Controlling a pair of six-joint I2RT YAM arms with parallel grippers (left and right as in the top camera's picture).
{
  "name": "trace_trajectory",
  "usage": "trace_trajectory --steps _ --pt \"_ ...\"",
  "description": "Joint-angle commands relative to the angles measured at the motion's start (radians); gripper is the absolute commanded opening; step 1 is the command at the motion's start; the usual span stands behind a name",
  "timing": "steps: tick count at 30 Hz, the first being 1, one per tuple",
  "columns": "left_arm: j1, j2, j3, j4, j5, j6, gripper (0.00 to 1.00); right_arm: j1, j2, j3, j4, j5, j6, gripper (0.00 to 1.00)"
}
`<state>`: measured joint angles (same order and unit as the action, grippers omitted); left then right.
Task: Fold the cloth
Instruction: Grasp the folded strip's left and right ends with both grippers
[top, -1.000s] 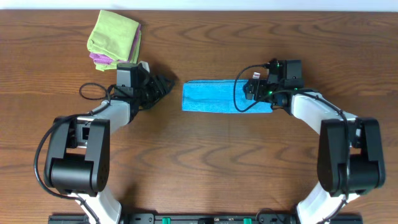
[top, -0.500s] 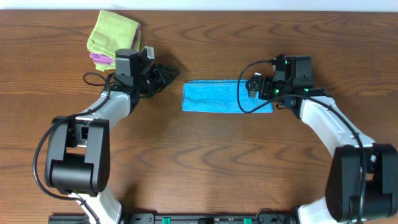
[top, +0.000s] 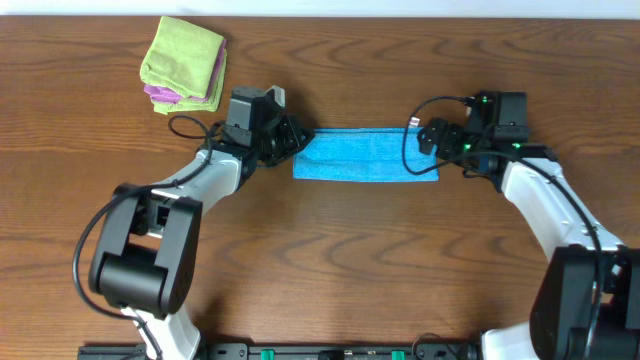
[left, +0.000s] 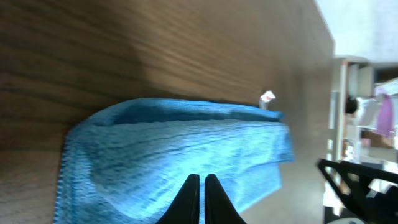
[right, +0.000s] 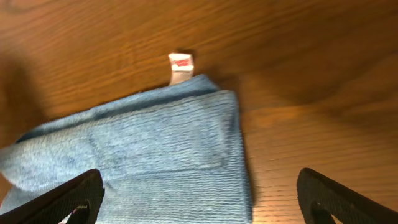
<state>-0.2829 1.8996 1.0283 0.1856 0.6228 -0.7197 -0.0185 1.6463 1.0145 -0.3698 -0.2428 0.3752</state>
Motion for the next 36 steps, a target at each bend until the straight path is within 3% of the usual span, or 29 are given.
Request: trace_trajectory --steps 1,8,23,30,34,36 --pt "-0.011 0.075 0.018 -0.005 -0.047 0.024 0.06 -0.021 -0.002 0.005 0.001 -0.024 0.029 0.99" --pt "-0.02 0.163 0.018 -0.005 -0.031 0.016 0.06 -0.024 0.047 0.005 0.002 -0.091 0.037 0.99" --pt "-0.019 0.171 0.018 -0.006 -0.027 0.016 0.06 -0.019 0.211 0.005 0.036 -0.139 0.043 0.99" --pt "-0.019 0.171 0.018 -0.006 -0.018 0.016 0.06 0.004 0.251 0.005 0.12 -0.184 0.059 0.92" --pt "0.0 0.165 0.018 -0.005 0.053 0.017 0.14 0.015 0.25 0.005 0.12 -0.173 0.057 0.93" --pt "0.02 0.157 0.018 -0.005 0.095 0.017 0.24 0.013 0.25 0.005 0.12 -0.172 0.054 0.93"
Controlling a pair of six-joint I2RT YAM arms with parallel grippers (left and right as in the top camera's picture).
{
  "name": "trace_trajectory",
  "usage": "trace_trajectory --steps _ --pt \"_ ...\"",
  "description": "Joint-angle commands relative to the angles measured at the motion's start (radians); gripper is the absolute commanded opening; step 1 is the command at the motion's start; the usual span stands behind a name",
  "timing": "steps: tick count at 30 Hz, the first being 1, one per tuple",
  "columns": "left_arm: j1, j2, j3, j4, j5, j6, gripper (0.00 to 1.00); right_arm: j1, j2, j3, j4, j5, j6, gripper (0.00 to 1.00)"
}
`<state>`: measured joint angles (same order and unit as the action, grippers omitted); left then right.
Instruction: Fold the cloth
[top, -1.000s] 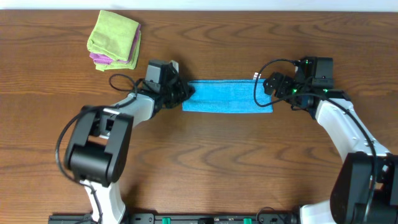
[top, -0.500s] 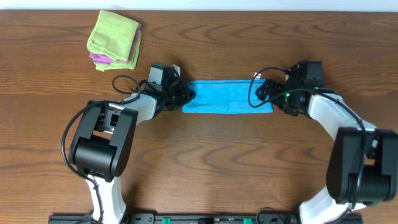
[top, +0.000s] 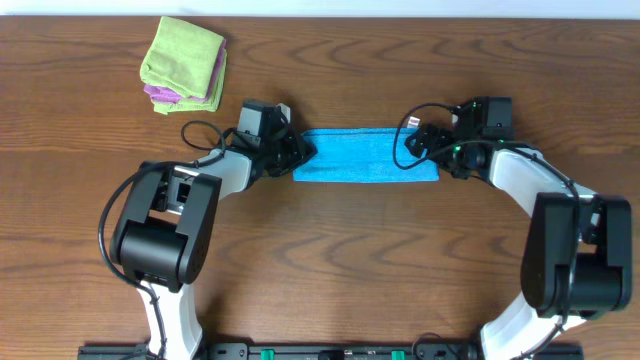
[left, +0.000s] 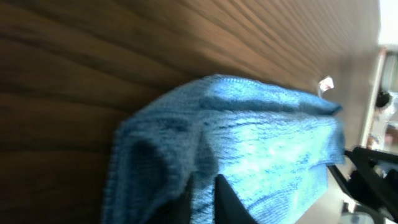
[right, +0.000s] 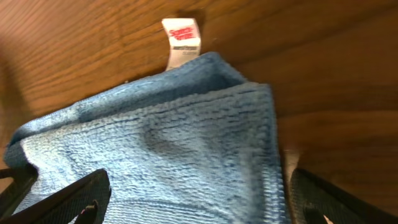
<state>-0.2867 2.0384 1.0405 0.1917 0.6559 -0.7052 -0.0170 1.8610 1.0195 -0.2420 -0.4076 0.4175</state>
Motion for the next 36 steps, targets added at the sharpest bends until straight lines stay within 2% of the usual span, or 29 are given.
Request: trace_trajectory --steps 1,5,12,19,28,36 --pt "0.035 0.012 0.006 -0.011 0.082 0.003 0.31 0.009 0.035 0.0 -0.008 -0.008 0.011 0.93" --pt "0.093 -0.024 0.006 -0.012 0.123 0.004 0.46 0.002 0.035 0.0 -0.01 -0.008 0.011 0.93" --pt "0.165 -0.104 0.006 -0.018 0.125 0.021 0.49 0.003 0.035 0.0 -0.016 -0.008 0.011 0.94" --pt "0.178 -0.142 0.006 -0.051 0.148 0.029 0.49 0.003 0.035 0.0 -0.016 -0.008 0.012 0.94" --pt "0.178 -0.142 0.006 -0.227 0.031 0.116 0.5 0.003 0.035 0.0 -0.016 -0.008 0.011 0.94" --pt "0.175 -0.142 0.006 -0.233 -0.029 0.126 0.5 0.003 0.035 0.0 -0.016 -0.009 0.011 0.94"
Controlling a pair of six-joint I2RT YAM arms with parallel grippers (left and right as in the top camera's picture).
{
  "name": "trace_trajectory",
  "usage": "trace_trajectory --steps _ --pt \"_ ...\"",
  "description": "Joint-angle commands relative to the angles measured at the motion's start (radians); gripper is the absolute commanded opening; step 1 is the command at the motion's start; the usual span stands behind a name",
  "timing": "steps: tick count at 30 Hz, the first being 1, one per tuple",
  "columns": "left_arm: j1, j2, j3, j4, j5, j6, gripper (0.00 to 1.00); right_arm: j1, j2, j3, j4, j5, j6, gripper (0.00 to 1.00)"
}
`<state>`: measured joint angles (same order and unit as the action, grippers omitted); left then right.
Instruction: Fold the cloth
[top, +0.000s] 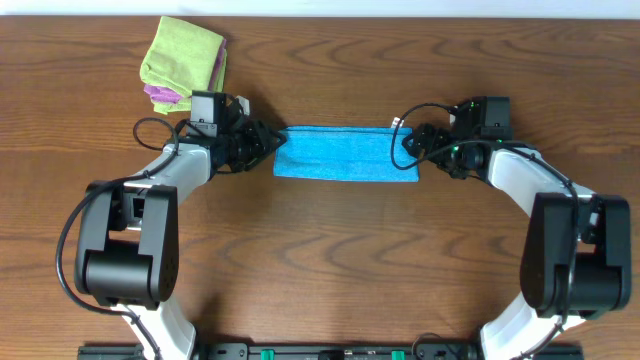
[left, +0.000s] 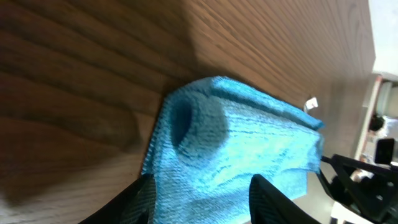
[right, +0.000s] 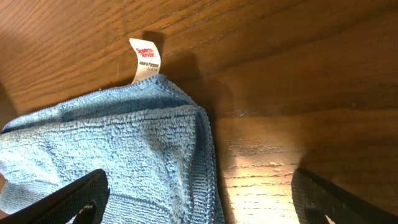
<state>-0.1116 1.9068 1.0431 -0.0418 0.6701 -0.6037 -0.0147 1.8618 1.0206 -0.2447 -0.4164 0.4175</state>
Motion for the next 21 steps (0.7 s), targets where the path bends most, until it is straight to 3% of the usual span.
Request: trace_trajectory --steps 1,21 --pt "-0.001 -0.01 0.003 0.001 -0.051 0.024 0.5 0.0 0.034 -0.002 -0.013 0.0 0.011 0.94" --pt "-0.036 0.003 0.003 0.084 -0.076 -0.007 0.49 0.0 0.034 -0.002 -0.012 0.0 0.003 0.94"
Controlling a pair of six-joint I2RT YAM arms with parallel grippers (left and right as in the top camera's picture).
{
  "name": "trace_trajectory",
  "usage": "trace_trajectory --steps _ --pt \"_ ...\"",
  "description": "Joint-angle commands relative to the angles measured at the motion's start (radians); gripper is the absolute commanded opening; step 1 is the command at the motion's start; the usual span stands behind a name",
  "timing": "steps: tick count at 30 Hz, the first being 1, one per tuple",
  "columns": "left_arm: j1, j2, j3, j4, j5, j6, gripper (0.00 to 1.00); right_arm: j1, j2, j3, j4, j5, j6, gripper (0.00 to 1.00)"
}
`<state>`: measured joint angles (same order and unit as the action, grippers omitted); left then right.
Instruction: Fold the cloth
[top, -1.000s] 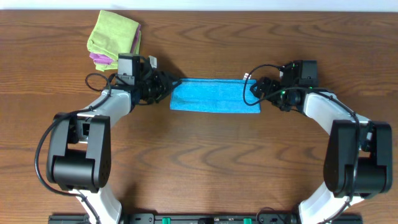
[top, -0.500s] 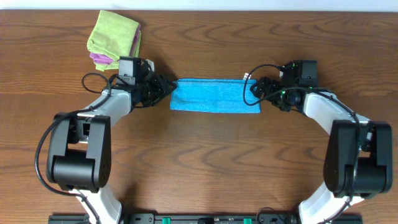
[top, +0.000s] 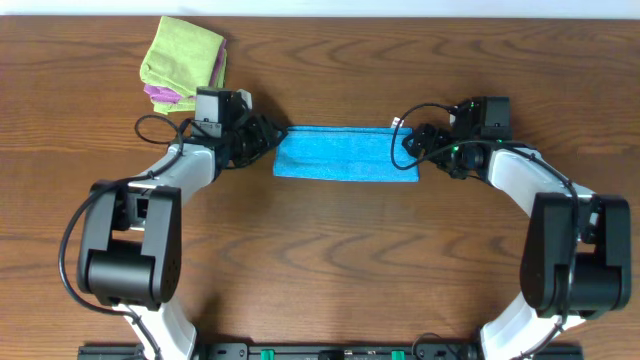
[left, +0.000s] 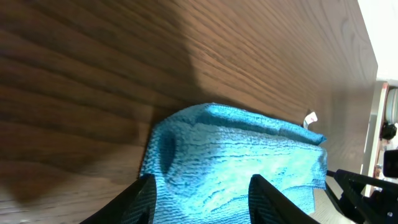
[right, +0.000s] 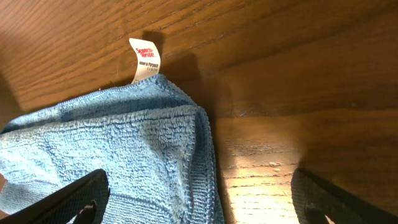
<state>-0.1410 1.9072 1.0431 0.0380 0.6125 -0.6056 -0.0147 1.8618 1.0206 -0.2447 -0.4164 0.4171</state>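
Observation:
A blue cloth (top: 346, 153) lies folded into a long flat strip on the wooden table. Its white label (right: 144, 56) sticks out at the far right corner. My left gripper (top: 268, 137) sits at the strip's left end, open, its fingers (left: 142, 193) spread over the cloth's (left: 242, 158) edge with nothing pinched. At the right end, my right gripper (top: 418, 143) is open too, one finger (right: 68, 199) over the cloth (right: 118, 155) and the other over bare wood.
A stack of folded cloths, green (top: 182, 52) on top of pink, lies at the back left of the table (top: 330, 260). The table's far edge runs just behind it.
The left gripper has shifted slightly and the bulge at the cloth's left end has flattened. The right gripper and the cloth's place on the table are unchanged.
At first the left gripper was shut on the strip's left end and the right gripper stood open at its right end. The left stayed shut a moment later. Then the left gripper was open and the strip lay a little further left, where it still lies.

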Motion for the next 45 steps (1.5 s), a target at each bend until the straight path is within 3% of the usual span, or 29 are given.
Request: trace_trajectory --steps 1,14,20,31,45 --pt "-0.008 0.002 0.003 0.005 -0.02 -0.005 0.49 0.0 0.034 -0.002 -0.012 0.0 0.004 0.94" --pt "-0.011 0.023 0.003 0.021 -0.035 -0.037 0.49 0.0 0.034 -0.002 -0.013 0.0 0.004 0.93" --pt "-0.011 0.082 0.003 0.079 0.046 -0.071 0.42 0.0 0.034 -0.002 -0.017 0.0 0.004 0.93" --pt "-0.011 0.08 0.003 0.128 0.115 -0.099 0.42 0.0 0.034 -0.002 -0.022 0.001 0.004 0.93" --pt "-0.006 0.068 0.003 0.154 0.277 -0.105 0.32 0.0 0.034 -0.002 -0.032 0.001 0.004 0.93"
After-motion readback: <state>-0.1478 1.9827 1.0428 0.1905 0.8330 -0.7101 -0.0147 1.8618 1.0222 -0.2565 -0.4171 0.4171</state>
